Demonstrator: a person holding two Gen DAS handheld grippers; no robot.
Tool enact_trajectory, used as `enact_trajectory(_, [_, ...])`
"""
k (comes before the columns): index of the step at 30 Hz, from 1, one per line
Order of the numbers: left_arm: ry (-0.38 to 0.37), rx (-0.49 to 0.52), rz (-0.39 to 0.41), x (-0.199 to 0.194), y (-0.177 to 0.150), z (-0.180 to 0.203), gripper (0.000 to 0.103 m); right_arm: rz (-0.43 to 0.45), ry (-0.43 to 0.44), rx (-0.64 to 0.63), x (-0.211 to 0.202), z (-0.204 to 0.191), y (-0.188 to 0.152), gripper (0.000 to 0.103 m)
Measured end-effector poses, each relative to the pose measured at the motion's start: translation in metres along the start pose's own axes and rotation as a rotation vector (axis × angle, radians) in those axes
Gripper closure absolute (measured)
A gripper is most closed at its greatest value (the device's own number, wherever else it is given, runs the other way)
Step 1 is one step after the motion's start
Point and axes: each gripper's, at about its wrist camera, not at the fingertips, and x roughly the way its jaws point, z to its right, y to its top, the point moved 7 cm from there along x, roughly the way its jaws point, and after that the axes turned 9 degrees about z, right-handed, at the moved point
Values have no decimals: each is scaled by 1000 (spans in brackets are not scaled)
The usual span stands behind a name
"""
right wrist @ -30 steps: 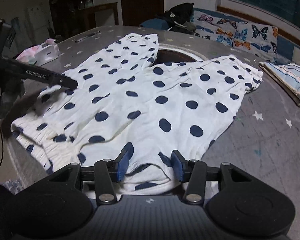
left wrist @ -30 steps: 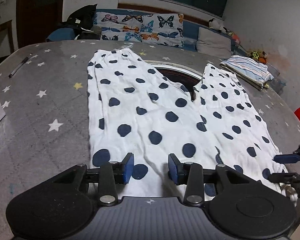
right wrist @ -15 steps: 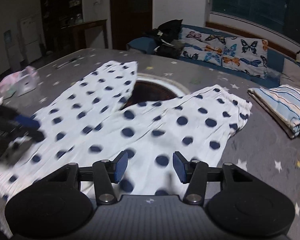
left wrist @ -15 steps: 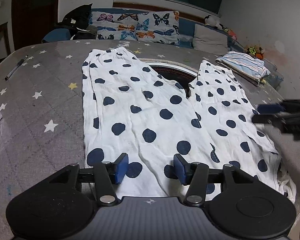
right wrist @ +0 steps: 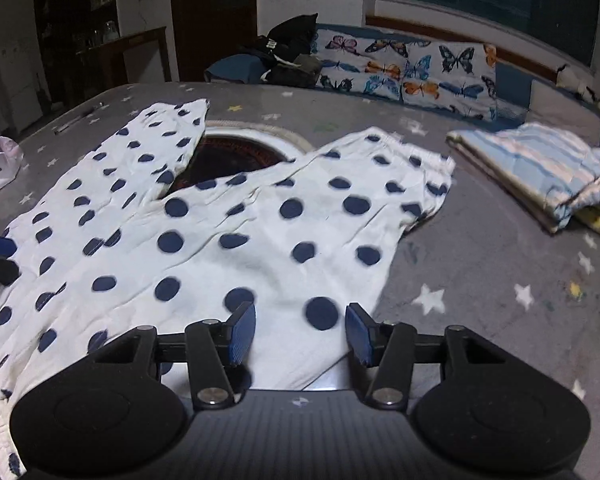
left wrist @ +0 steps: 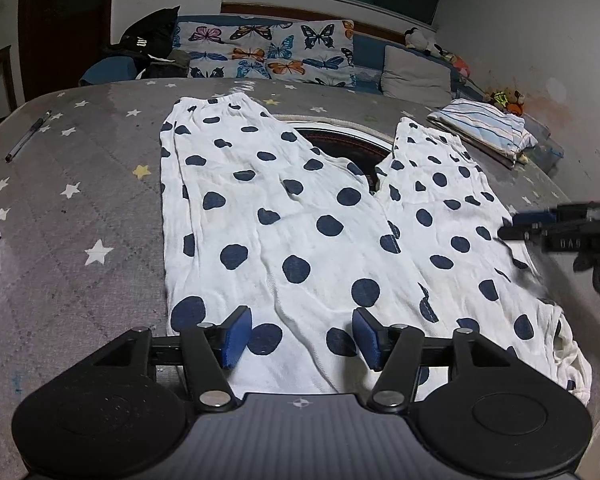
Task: Fold clothes
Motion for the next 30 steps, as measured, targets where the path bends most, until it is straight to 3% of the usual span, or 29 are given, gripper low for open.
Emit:
enact_trajectory(8, [-2,11,-1,1,0,2,39,74,-23,55,42,23,46,52])
enact_trajectory(14, [-10,16,2,1,-1,2,38,31,-72,122,67,49,39,52])
enact_trajectory(19, [-17,26,2,2,-2,4,34,19,-116,132,58,60,34,52])
enact_trajectory(23, [-11,28,0,3,-2,6,33,43,-99,86,45,47,40,51])
enact_trajectory(30, [2,33,-9,3,-1,10,29,21,4,15,24,-3,29,43])
